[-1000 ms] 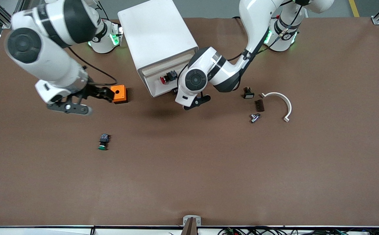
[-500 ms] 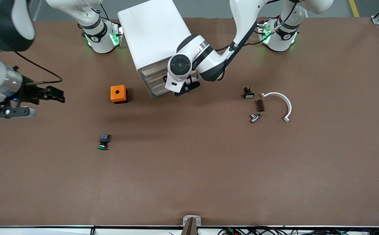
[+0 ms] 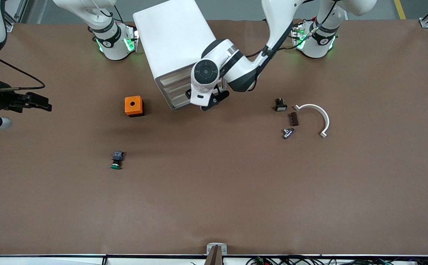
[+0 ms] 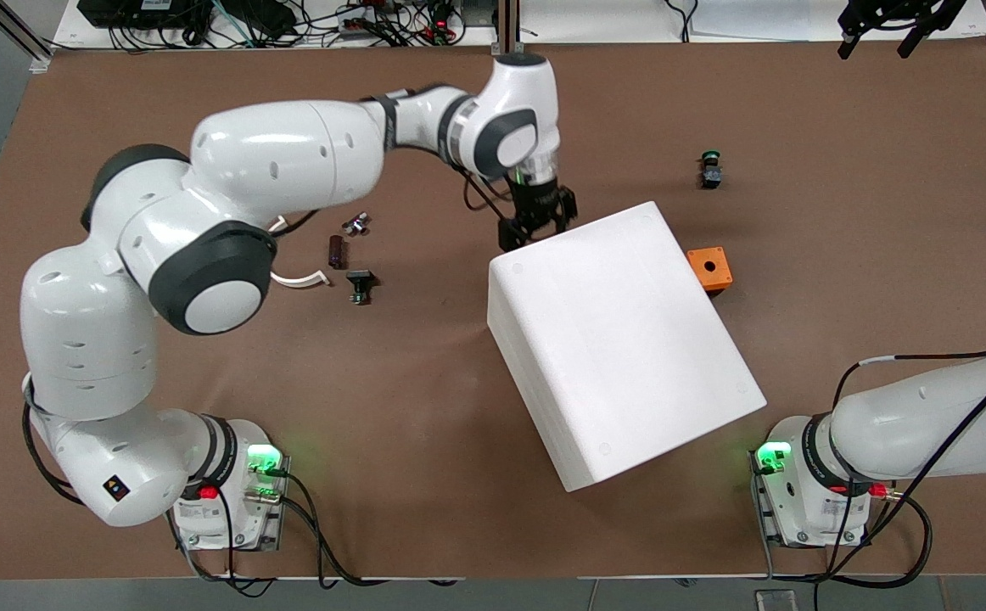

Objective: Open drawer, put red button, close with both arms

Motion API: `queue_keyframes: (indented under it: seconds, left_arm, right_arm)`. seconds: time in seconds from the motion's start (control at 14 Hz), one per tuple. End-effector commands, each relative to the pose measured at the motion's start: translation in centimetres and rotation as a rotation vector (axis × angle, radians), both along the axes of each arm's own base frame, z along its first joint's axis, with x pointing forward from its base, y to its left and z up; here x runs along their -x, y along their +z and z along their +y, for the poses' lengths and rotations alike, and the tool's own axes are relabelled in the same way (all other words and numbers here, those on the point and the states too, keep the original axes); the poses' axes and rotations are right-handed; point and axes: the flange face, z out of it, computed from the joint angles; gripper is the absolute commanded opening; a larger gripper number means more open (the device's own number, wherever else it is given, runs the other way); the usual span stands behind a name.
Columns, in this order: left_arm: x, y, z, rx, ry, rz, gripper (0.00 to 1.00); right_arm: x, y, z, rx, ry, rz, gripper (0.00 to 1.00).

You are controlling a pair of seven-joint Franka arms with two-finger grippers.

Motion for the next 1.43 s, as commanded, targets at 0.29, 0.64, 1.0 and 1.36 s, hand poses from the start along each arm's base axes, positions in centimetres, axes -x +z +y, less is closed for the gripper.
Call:
queue_keyframes:
  seconds: [0.29,0.64,1.0,1.36]
  left_arm:
    - [-12.8,10.0,14.6,-0.104,0.075,-0.308,1.00]
    - [-17.6,15.1,26.7,-0.203,0.026,-0.342,1.00]
    - [-18.3,21.1,35.7,-0.199,-0.069,-0.354,1.00]
    - [-16.6,26.3,43.9,-0.184,-0.204,-0.316,1.00]
  right_arm:
    - [-1.1,3.6,-1.1,0.019,-0.025,-0.070,1.00]
    - [0.7,4.9,-2.7,0.005,-0.046,-0.053,1.00]
    - [5.4,5.8,-2.9,-0.005,-0.051,-0.053,1.00]
    - [6.3,7.1,-1.0,0.000,-0.008,-0.087,1.00]
